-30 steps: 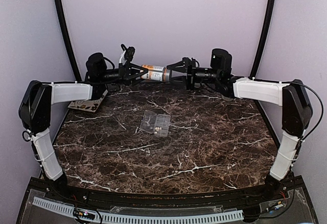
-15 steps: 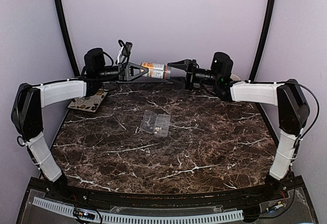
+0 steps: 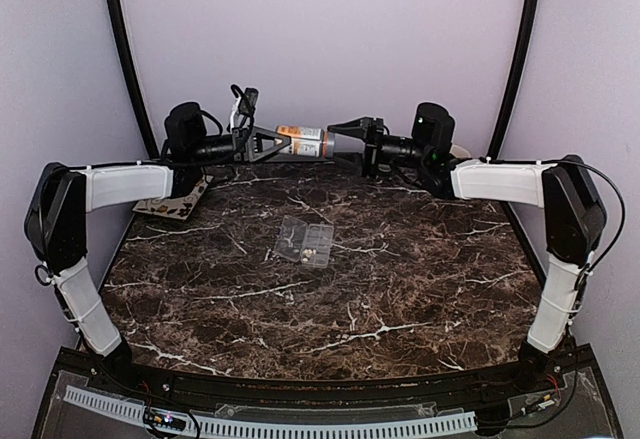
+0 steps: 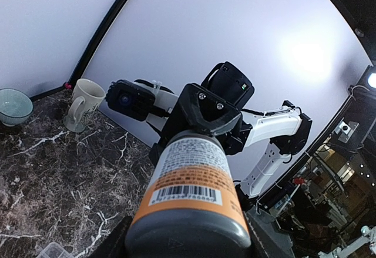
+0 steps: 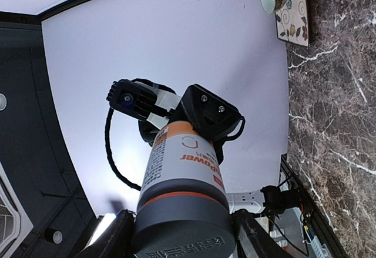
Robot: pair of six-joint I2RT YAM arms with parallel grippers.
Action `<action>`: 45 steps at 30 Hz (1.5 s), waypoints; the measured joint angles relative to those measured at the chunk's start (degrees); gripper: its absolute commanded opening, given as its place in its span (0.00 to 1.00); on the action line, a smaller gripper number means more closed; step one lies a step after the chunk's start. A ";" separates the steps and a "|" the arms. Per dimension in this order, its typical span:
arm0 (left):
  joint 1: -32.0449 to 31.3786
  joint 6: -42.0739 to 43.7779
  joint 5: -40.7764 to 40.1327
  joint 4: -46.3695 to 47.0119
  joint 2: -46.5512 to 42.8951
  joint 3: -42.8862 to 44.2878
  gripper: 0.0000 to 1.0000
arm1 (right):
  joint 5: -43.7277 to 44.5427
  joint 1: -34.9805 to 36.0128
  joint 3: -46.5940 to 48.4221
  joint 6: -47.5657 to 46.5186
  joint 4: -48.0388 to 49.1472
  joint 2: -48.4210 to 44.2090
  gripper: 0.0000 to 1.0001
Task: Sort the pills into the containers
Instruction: Screw the lid of the pill bottle onto the pill bottle.
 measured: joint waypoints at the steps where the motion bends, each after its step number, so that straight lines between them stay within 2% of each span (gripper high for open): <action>1: 0.00 -1.25 0.02 1.18 0.39 -0.26 0.00 | 0.11 0.00 0.00 -0.72 -0.68 -0.04 0.57; 9: -1.09 -14.78 1.14 14.27 6.14 -1.31 0.00 | 1.29 0.50 1.31 -8.09 -9.03 -0.74 0.59; 20: -3.13 -24.28 1.97 23.15 8.17 -1.99 0.00 | 2.27 1.99 4.55 -17.25 -19.47 -2.32 0.61; 32: -4.57 -29.31 3.26 27.98 10.45 -2.40 0.00 | 6.27 2.58 7.17 -26.51 -30.40 -3.28 0.61; 45: -4.15 -31.39 1.25 29.75 10.69 -4.85 0.00 | 9.60 2.56 8.09 -32.30 -37.18 -4.17 0.63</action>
